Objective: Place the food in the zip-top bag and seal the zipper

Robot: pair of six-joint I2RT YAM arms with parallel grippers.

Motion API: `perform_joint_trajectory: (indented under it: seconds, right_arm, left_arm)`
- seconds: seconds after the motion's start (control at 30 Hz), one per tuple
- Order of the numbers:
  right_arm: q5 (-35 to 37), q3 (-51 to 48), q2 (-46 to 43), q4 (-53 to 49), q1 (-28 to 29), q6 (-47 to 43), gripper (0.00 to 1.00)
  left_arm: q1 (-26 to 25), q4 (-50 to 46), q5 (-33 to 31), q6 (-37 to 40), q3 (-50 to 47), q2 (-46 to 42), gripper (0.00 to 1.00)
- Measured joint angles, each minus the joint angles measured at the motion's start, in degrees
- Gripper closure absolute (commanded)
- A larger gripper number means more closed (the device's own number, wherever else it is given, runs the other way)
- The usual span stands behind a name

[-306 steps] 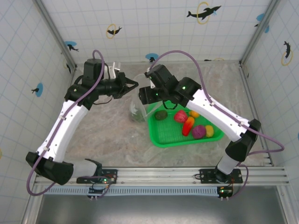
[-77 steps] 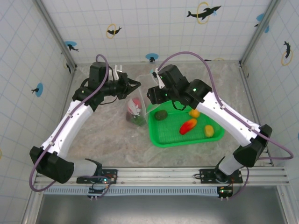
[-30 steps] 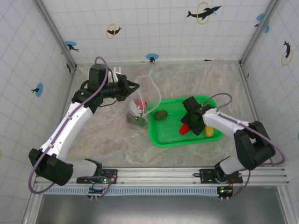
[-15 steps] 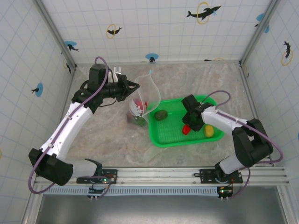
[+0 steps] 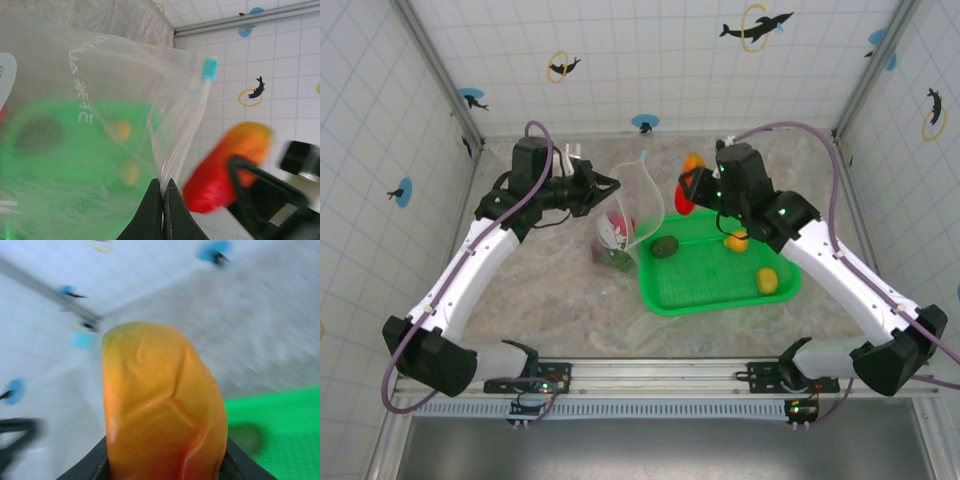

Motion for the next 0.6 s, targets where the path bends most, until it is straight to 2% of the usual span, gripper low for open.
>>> perform_joint_trajectory:
  seconds: [0.27,0.43,0.6]
  right_arm:
    - [-0.5,15.0,8.7,6.2,8.1,-15.0,0.60]
    - [2.7,14.9,13.1,6.1,13.1,-22.3,0.60]
    - [6.6,8.8,13.0,8.3,14.8,-25.4,0.60]
  left_arm:
    - [0.0,0.3,0.7,0.0,0.0,0.0,1.00]
    - [0.0,0.3,0.7,-0.3,0.0,0.0,1.00]
    - [0.0,1.0,0.8,-0.5,0.0,0.0,1.00]
